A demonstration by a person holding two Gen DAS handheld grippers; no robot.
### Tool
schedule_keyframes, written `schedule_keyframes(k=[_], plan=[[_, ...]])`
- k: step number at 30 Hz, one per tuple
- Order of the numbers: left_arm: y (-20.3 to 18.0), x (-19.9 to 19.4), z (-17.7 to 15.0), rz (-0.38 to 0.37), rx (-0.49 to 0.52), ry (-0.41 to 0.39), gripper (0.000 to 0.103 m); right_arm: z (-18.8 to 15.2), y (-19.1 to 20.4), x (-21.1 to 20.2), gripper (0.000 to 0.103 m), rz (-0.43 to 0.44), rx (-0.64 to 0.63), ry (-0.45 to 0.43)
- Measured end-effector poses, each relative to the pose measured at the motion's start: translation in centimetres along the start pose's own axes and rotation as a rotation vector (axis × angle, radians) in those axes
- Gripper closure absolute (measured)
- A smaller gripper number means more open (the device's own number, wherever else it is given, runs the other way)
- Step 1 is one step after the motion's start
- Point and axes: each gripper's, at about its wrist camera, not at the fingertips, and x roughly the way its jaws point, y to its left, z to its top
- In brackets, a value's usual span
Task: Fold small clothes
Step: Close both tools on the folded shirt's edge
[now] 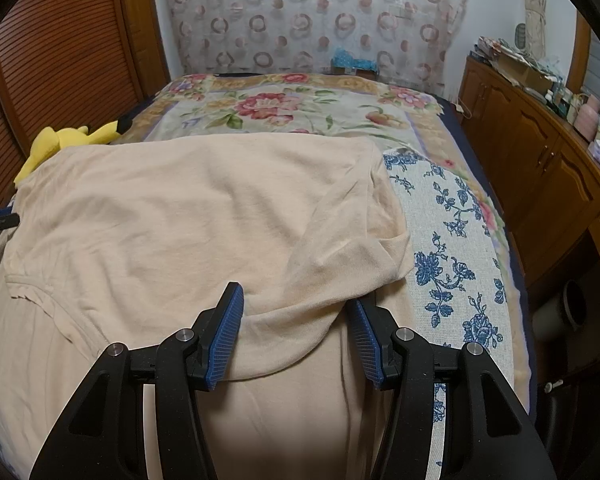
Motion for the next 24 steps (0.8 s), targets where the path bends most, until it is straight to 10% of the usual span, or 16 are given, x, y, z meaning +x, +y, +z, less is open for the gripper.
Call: schedule_keyframes(k=[6,13,18,24], plan=[[-0.3,0.7,1.2,-0.013,0.01,0.008,0.06,0.0,0.0,0.0,0.049,0.0,0.0,0.0],[-0.4,0.8,1.5,-0.013,-0.005,-0.001,0.096,0.0,0.1,0.0,0.05,-0.006,-0.005,0.0],[-0.3,-0.4,1.8,-0.012,-0.02,-0.037,0.101,0.7,0.8,0.0,0.096,-0.007,-0.037,0.012],[-0.4,-3.5,2.7,-0.026,-0.028,-0.128,0.102,2.2,0.7,-2.1,0.103,0.059,-0.034,-0.051]])
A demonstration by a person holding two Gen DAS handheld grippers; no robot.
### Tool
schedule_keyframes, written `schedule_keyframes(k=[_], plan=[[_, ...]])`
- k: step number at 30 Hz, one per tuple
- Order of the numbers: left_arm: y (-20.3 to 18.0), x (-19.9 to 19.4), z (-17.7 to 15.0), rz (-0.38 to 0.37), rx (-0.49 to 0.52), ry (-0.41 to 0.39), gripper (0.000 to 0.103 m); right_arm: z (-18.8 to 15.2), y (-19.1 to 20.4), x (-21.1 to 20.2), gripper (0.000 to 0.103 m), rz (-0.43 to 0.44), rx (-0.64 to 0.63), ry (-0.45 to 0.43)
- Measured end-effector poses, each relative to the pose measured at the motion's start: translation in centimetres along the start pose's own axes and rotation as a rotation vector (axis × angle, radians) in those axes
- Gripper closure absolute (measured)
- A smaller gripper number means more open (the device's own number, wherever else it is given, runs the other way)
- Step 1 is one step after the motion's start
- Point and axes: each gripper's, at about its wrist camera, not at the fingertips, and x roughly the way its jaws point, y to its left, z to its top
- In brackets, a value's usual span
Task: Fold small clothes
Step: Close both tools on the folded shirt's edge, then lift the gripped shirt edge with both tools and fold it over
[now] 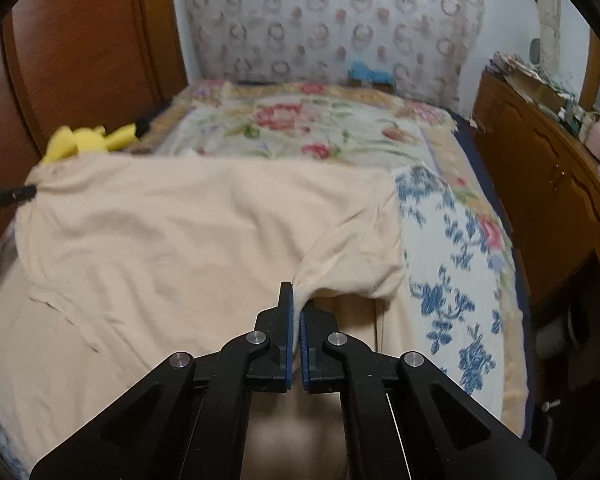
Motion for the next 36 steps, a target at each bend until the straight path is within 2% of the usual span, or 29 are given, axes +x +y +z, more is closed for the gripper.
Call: schedule_keyframes(k=[8,20,28,36], plan=[[-0.3,-3.7,0.5,-0.002,-0.001,-0.089,0.103,1.2,-0.1,-6.1,0.103,0.011,0.023,-0.143],[-0.6,-10.4,-2.3,0.011,0.0,-0.197,0.103,-1.4,2.4,-15.0,0.103,0.042,-0.013,-0.289],[-0.9,-12.9,-5.9,0.011,-0.006,-0.198,0.103,-5.4,3.3,-18.0,0.103,0.045,-0.013,-0.301],[-1.5,-15.4,-9.4,0.026,0.018,-0.17,0.102,-9.9,4.3,-19.4,0.103,0.063,-0.007,-0.245]])
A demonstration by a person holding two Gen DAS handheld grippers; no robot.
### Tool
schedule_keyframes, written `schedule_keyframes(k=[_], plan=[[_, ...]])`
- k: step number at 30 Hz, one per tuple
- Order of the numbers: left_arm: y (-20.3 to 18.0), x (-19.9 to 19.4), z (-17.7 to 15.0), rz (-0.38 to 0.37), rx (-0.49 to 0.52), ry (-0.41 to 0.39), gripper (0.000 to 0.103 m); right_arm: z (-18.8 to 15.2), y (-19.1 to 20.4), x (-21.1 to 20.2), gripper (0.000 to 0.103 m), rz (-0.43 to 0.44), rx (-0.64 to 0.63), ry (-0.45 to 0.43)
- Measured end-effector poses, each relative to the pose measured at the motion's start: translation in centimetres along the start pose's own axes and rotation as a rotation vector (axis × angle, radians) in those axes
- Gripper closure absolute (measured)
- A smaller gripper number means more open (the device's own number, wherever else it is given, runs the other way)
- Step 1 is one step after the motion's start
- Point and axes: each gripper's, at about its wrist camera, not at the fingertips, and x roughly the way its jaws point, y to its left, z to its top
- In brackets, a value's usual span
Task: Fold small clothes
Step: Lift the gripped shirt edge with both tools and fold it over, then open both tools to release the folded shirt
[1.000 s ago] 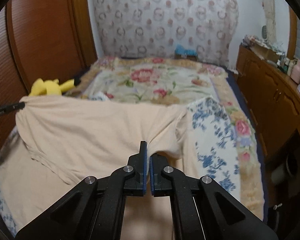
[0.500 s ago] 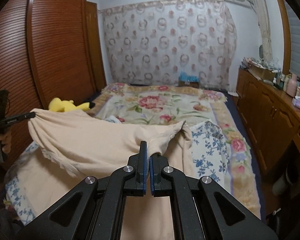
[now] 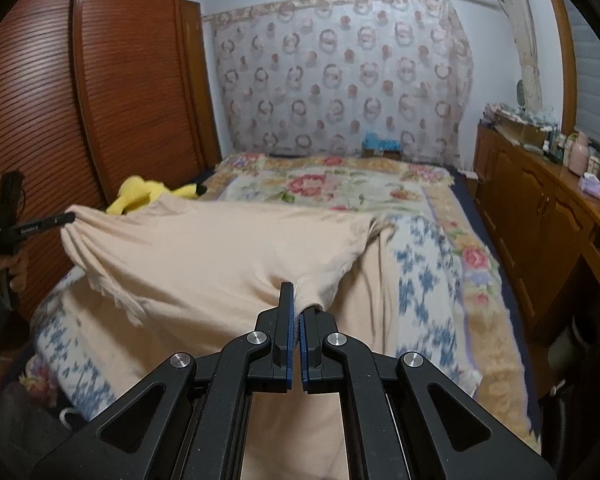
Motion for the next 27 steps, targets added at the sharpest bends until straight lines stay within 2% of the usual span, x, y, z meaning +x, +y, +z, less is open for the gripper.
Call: schedule_keyframes(k=[5,15,24,27], plan=[[-0.1,0.1,-2.4,0.016,0.016,0.056,0.102,-2.3,0.3,-0.2,0.103,0.006,0.012,0.04],[0.0,2.0,-5.5,0.045,0.029,0.145,0.101,-5.8,0.6,2.4,0.102,-0.02,0.003,0.159],[-0.3,1.8,-5.7,0.073,0.042,0.157,0.097,-6.1,0.4,2.3,0.083,-0.082,-0.013,0.183],[-0.3,1.5,-5.5,0.093,0.051,0.151,0.091,-5.8,0.2,1.7,0.077,-0.092,-0.011,0.169]])
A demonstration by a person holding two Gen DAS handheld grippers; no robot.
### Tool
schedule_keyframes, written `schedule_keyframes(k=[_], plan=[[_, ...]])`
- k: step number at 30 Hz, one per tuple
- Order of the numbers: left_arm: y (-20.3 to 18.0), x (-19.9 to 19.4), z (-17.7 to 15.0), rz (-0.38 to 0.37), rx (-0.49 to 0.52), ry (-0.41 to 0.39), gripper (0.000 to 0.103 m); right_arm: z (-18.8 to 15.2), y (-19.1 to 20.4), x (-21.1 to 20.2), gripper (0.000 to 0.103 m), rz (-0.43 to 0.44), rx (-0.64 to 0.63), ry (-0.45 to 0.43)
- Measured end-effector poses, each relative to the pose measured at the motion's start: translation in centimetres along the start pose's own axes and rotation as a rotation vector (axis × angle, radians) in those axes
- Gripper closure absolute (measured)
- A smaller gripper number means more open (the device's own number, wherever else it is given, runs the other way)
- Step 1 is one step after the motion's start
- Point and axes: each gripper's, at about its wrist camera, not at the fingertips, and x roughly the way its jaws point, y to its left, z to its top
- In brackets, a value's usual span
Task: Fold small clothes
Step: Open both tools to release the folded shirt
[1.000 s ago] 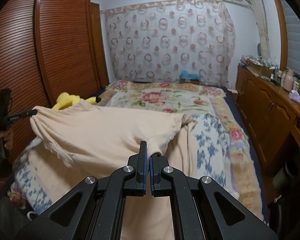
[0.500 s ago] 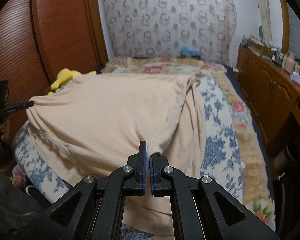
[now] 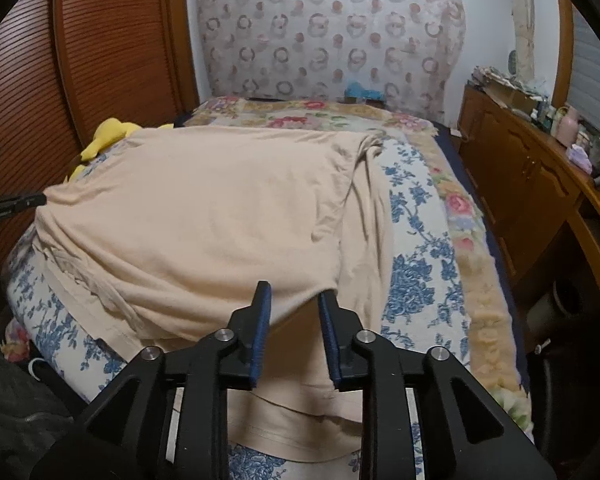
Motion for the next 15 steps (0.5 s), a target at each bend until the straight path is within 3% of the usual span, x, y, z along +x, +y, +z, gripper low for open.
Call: schedule_keyframes(k=[2,7,11,15], plan=[[0.0,-0.3,0.1,0.008,0.0,-0.009,0.082,0.2,-0.1,-0.6,0.067,-0.022,-0.006,-0.014],[0.2,-0.6,0.2,0.008,0.0,-0.013,0.061,0.9,-0.2,-2.0,0.058,-0.041,-0.014,-0.054],[0.1,-0.4,0.0,0.0,0.001,-0.002,0.05,1.3,0.2,-1.9,0.053,-0.037,-0.021,-0.068],[0.2,0.2,-0.1,0.0,-0.009,0.011,0.047,1.5,1.0,-0.8,0.051,-0.019,-0.028,-0.064]])
